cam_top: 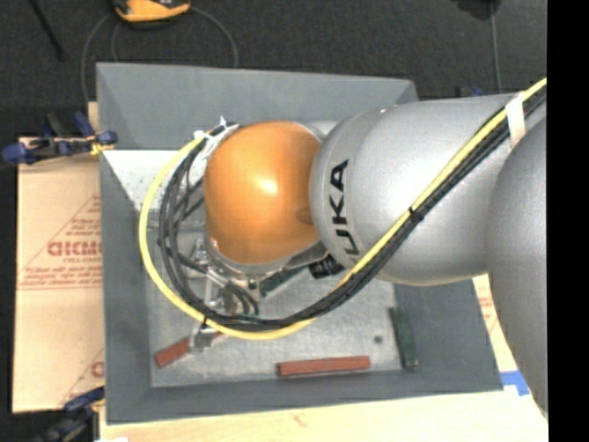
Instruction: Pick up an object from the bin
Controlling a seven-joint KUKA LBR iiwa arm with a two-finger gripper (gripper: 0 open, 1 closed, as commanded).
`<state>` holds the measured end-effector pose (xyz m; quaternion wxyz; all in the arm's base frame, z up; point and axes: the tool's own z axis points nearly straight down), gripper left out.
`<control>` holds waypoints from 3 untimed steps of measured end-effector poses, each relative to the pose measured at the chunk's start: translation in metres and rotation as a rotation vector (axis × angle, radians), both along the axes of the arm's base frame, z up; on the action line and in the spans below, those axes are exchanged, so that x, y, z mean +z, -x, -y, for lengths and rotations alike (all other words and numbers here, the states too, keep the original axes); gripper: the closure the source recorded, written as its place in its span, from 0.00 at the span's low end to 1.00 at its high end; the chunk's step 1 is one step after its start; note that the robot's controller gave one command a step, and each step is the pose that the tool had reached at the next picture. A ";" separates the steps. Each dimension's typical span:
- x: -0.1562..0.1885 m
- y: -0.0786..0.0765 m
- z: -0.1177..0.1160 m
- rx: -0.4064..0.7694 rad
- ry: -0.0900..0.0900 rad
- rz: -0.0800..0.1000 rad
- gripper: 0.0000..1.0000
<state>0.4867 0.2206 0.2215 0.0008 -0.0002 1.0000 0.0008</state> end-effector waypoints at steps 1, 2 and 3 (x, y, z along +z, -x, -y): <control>0.000 0.000 0.000 -0.001 0.000 0.000 0.00; -0.049 -0.001 0.003 0.059 -0.001 0.007 0.00; -0.143 -0.004 -0.010 0.200 -0.002 0.005 1.00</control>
Offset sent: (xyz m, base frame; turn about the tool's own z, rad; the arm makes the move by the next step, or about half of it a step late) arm -0.0011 -0.0103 -0.1515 -0.1726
